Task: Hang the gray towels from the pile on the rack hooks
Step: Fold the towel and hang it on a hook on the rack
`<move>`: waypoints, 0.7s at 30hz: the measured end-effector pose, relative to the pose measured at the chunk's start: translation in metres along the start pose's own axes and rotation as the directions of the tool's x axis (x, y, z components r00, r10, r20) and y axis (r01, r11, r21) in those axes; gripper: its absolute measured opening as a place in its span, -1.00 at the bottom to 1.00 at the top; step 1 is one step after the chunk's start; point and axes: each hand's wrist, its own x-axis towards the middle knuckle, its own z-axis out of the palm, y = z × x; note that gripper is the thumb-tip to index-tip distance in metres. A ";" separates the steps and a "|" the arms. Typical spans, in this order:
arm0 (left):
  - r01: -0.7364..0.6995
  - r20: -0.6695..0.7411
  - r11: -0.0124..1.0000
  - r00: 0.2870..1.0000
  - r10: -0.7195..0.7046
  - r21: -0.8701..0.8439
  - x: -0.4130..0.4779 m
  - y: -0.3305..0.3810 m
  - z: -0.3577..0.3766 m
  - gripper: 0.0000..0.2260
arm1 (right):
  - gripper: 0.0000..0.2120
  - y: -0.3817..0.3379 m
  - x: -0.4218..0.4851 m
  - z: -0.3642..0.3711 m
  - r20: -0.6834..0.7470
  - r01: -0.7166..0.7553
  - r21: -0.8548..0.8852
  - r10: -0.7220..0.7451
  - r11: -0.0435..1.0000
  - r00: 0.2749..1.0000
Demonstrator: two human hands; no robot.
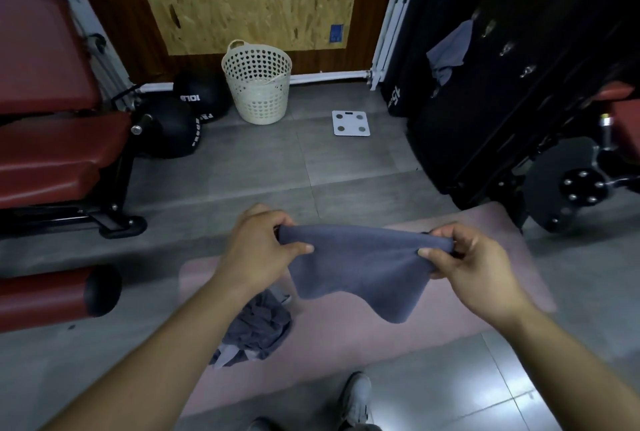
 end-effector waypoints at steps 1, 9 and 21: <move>-0.024 0.018 1.000 1.000 0.024 -0.019 0.008 0.006 0.009 -0.76 | -0.89 0.007 0.005 -0.009 0.000 -0.023 0.042 0.023 0.999 1.000; -0.064 0.313 0.976 0.941 0.129 -0.209 0.089 0.079 0.087 -0.79 | -0.82 0.050 0.063 -0.101 -0.074 -0.022 0.179 0.036 0.984 0.997; -0.199 0.417 0.965 0.873 0.253 -0.170 0.211 0.155 0.177 -0.88 | -0.87 0.060 0.207 -0.171 -0.258 0.025 0.292 0.053 0.956 0.965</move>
